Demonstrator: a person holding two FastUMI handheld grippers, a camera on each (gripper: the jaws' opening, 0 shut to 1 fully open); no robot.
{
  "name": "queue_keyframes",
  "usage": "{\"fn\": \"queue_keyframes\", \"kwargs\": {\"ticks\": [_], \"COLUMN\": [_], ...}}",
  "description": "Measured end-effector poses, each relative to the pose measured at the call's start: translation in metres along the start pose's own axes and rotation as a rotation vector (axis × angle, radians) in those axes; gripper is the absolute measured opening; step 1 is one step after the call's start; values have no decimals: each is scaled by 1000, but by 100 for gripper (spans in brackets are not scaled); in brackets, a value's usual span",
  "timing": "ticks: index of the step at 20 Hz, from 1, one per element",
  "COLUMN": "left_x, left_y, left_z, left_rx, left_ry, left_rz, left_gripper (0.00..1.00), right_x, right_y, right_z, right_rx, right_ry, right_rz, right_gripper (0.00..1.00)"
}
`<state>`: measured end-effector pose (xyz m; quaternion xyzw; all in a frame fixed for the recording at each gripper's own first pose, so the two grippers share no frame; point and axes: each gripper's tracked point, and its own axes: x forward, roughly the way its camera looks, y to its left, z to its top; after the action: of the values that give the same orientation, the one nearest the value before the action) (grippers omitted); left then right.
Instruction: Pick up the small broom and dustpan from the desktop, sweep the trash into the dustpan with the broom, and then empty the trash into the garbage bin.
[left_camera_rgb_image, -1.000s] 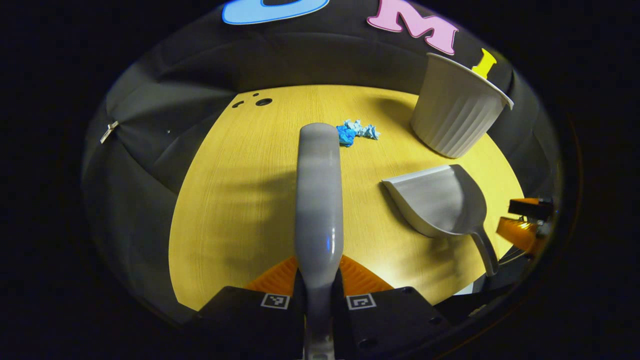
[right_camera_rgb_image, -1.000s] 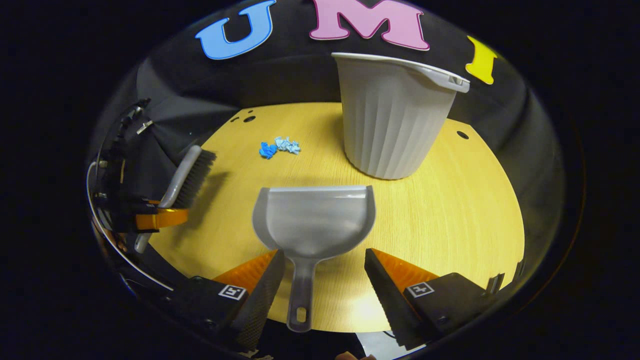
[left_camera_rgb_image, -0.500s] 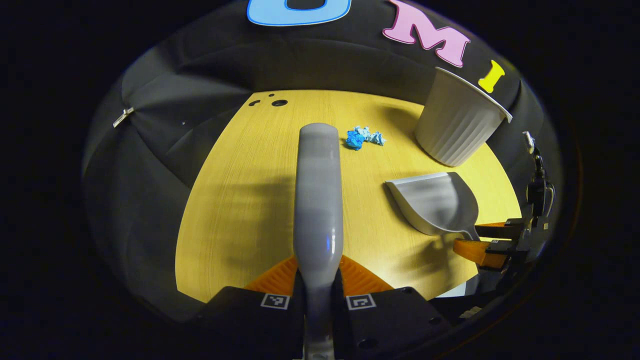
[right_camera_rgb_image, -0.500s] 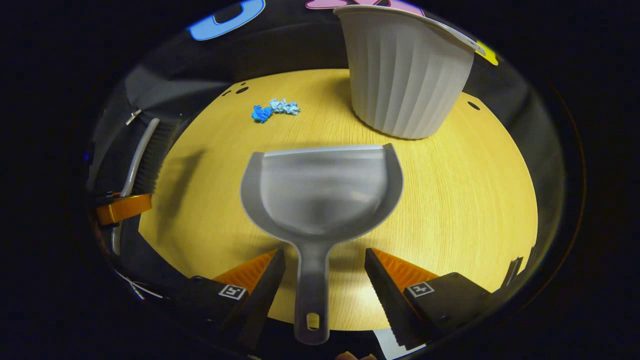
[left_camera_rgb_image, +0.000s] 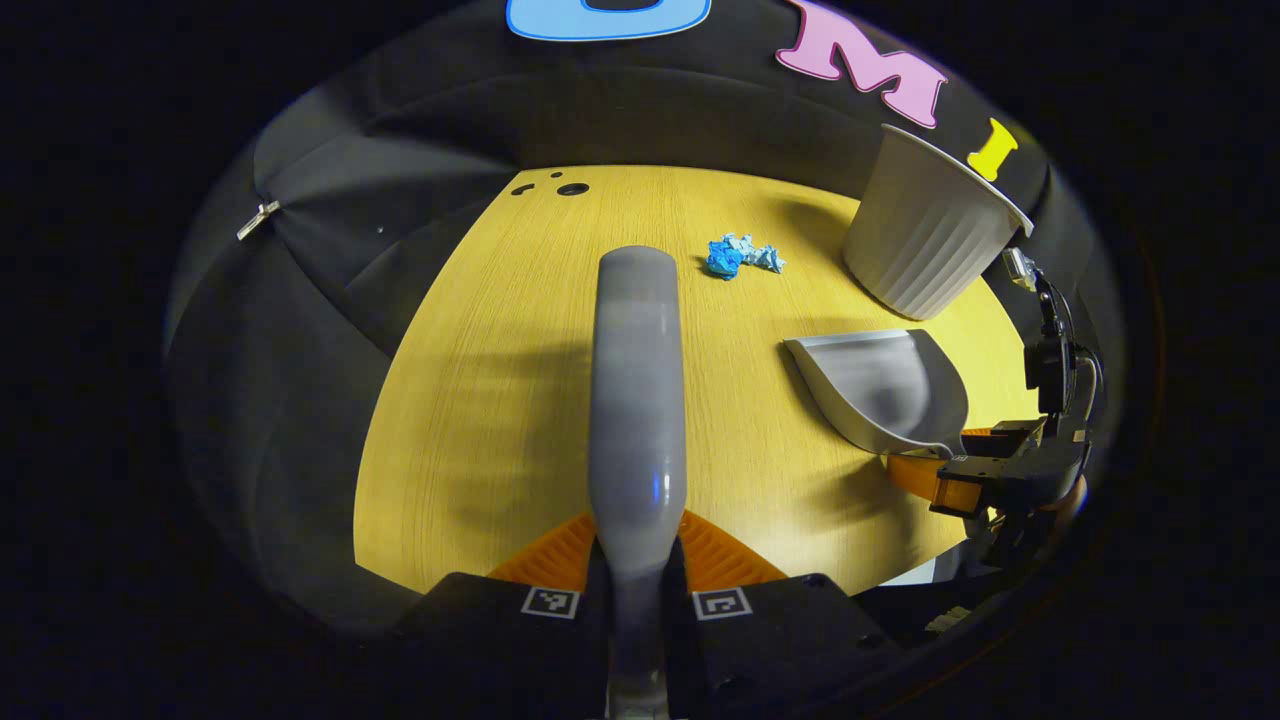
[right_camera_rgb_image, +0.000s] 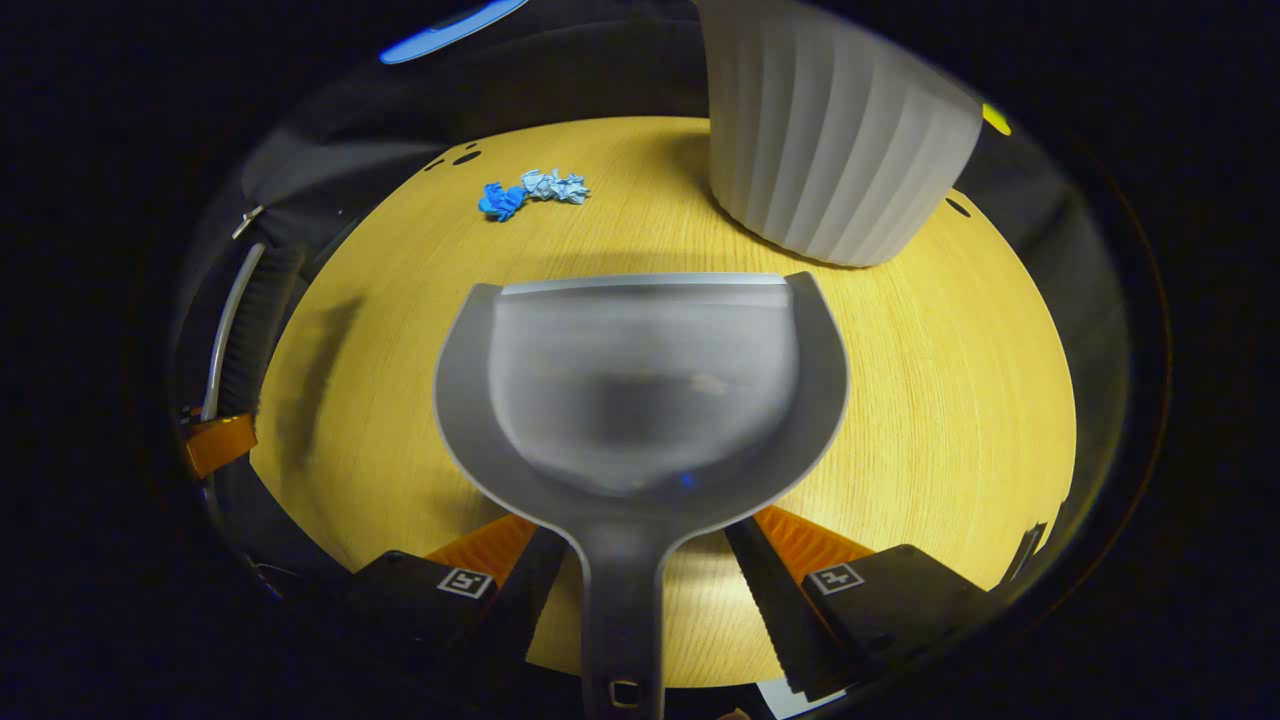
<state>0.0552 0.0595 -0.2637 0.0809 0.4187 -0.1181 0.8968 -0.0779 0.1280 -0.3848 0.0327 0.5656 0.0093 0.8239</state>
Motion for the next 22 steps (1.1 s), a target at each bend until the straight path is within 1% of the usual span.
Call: {"fn": "queue_keyframes", "kwargs": {"ticks": [1,2,4,5,6,7,8,9,10,11,13,14,15,17,19,22], "left_x": [1,0,2,4,7,10,15,20,27,36,48,56,63,81,101,132], "left_y": [-1,-2,-2,-3,-2,-2,0,1,2,5,9,11,13,17,19,15], "left_z": [0,0,2,4,7,11,15,20,25,34,49,58,67,88,105,138], "left_rx": [1,3,8,12,16,21,30,40,49,64,100,120,141,180,207,268], "left_ry": [3,4,8,11,14,13,12,14,16,20,24,27,24,17,31,45], "left_rz": [1,2,8,9,12,15,17,18,16,17,19,22,22,26,22,7], "left_gripper": [27,27,27,27,27,27,24,27,30,24,31,24,30,27,27,27], "right_x": [0,0,1,2,5,3,2,1,2,2,1,0,-1,-4,-6,-9], "right_y": [-1,-2,-1,-2,-2,-2,-2,-2,-2,-4,-7,-9,-10,-15,-20,-21], "right_z": [0,0,2,5,6,4,4,4,3,3,4,4,5,7,11,14], "right_rx": [-12,-27,-32,-34,-37,-37,-43,-48,-52,-60,-83,-91,-99,-115,-130,-146], "right_ry": [-2,-2,-5,-3,1,10,12,14,15,17,11,18,20,20,11,10], "right_rz": [-10,-18,-14,-11,-8,-2,6,18,28,35,44,49,55,59,59,81], "right_gripper": [96,93,78,63,57,40,46,40,40,39,38,38,38,38,38,38]}}
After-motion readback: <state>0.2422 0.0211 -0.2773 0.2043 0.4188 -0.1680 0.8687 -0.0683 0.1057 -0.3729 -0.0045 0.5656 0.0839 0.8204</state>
